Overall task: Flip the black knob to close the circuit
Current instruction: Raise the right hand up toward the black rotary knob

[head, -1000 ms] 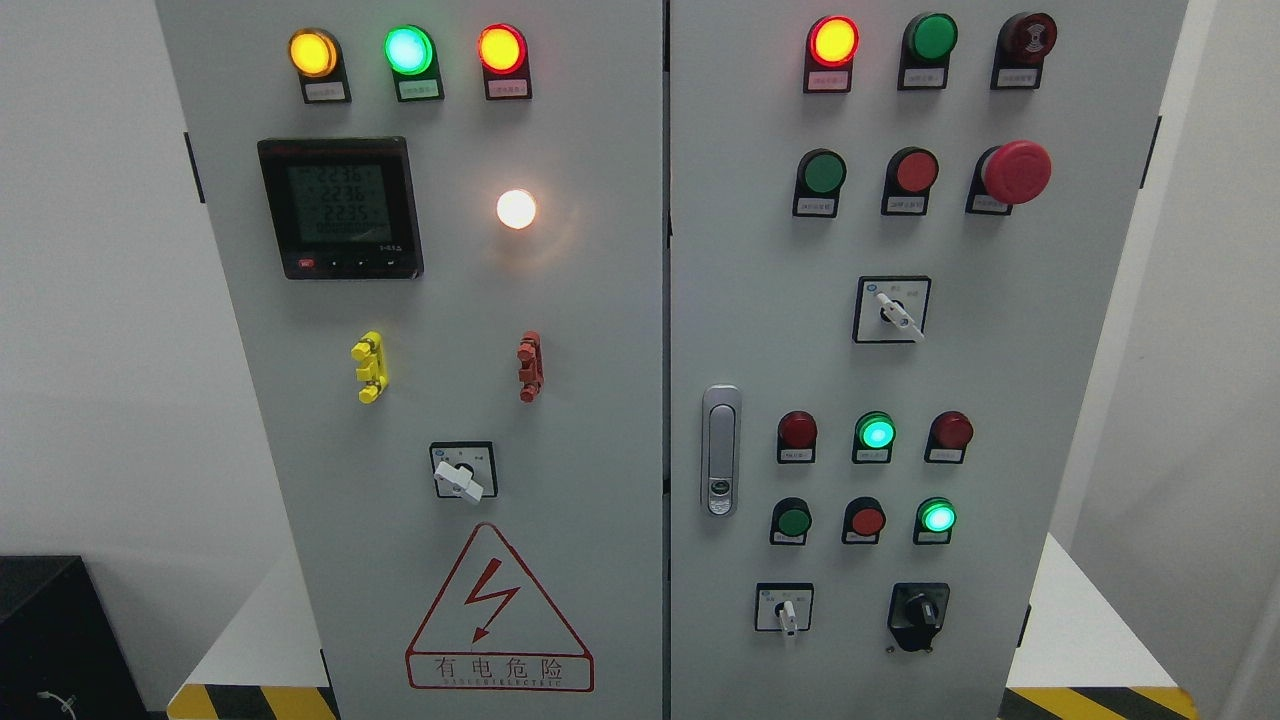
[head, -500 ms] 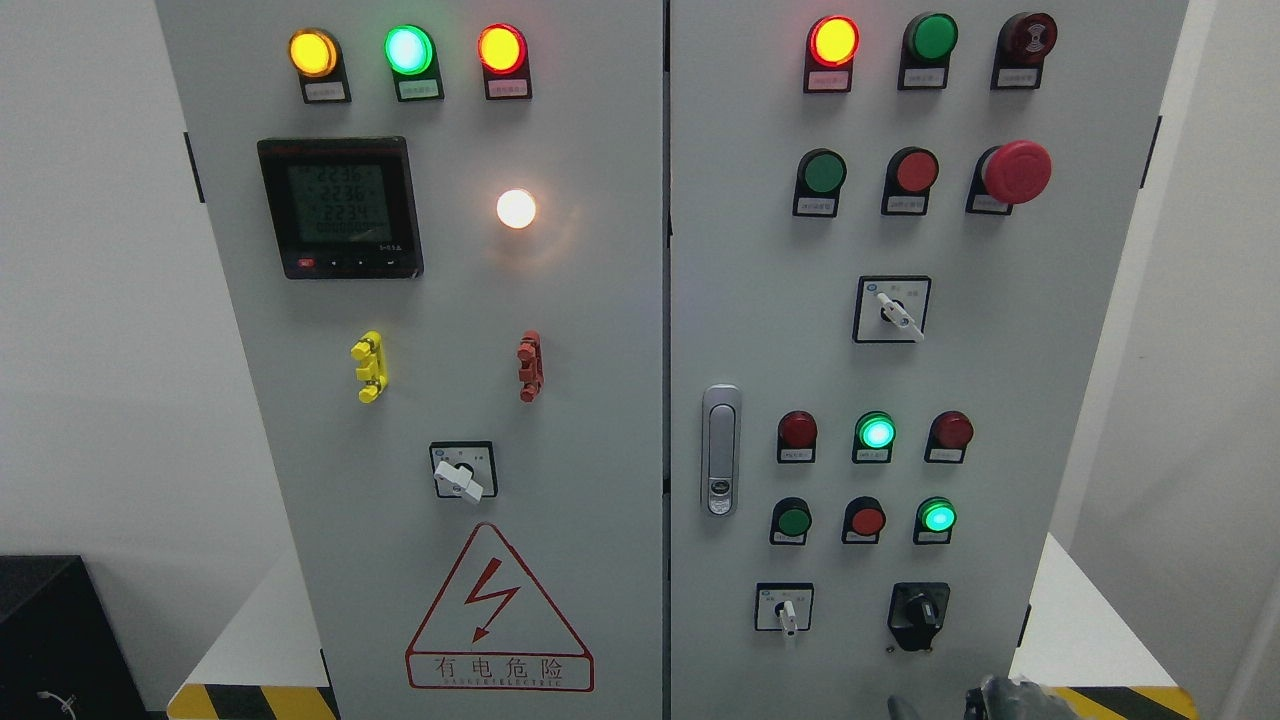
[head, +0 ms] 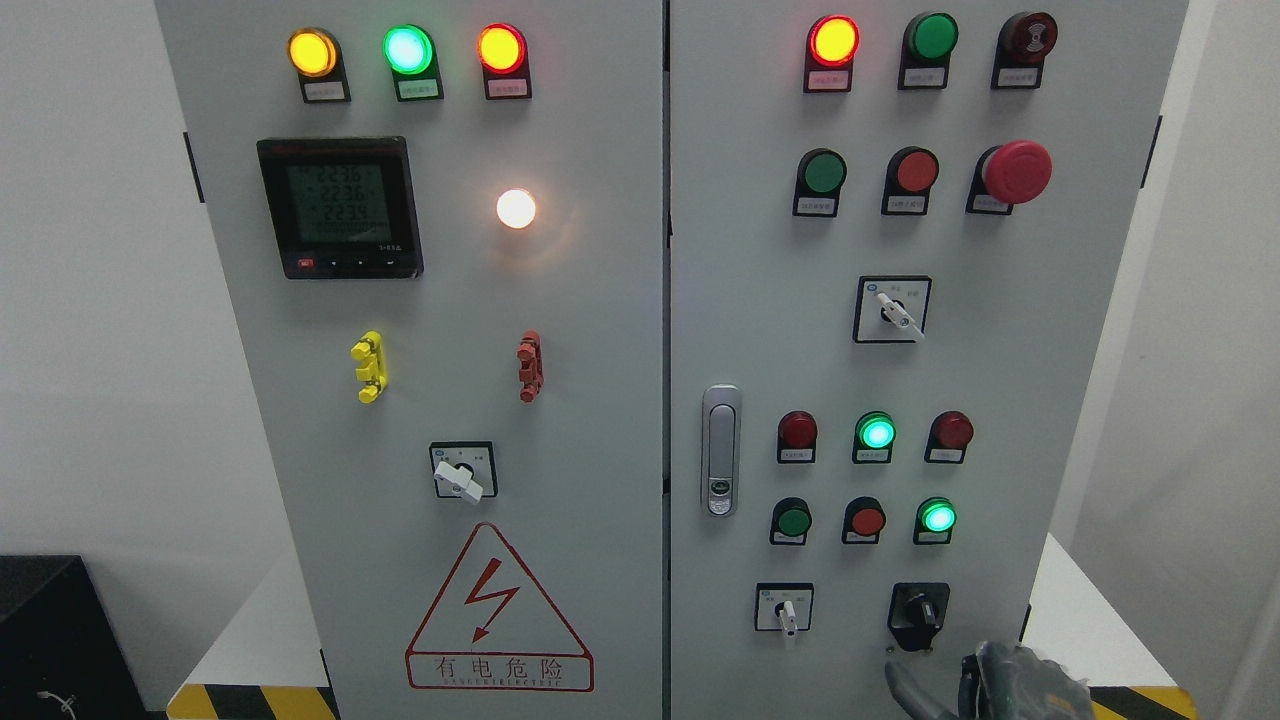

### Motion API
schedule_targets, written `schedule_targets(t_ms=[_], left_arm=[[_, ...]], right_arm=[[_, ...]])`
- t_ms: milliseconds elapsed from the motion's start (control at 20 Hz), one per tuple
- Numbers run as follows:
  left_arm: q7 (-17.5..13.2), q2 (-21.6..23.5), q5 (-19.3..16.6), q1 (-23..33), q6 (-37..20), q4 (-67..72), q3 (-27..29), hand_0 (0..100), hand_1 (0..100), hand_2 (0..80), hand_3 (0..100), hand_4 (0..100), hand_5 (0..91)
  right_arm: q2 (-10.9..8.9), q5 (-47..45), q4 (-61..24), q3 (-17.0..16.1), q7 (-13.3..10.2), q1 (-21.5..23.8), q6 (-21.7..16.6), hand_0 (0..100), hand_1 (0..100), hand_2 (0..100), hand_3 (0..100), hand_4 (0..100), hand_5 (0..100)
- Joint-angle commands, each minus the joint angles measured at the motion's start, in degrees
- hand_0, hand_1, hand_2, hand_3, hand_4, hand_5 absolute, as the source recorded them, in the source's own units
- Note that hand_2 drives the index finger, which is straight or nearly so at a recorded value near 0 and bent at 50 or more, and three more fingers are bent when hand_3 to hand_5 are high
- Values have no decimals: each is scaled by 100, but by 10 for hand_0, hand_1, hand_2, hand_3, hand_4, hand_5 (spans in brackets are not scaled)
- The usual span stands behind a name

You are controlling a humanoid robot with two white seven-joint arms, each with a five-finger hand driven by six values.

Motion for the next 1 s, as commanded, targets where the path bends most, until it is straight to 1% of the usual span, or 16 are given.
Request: schedule_targets(t_ms=[0,250,950], left_arm=[[2,0,0,114,4,0,0,120,556,0,0,0,0],[2,0,0,114,4,0,0,120,556,0,0,0,0],[2,0,0,123,4,0,0,120,556,0,0,0,0]], right_arm=[[-197,-3,412,18,14,-223,48,0,92,893,1000,903,901],[-241,-29,439,18,14,-337,110,0,96,893,1000,903,902],[-250,-30,500,18,14,-478,180,0,107,894,1000,906,903]])
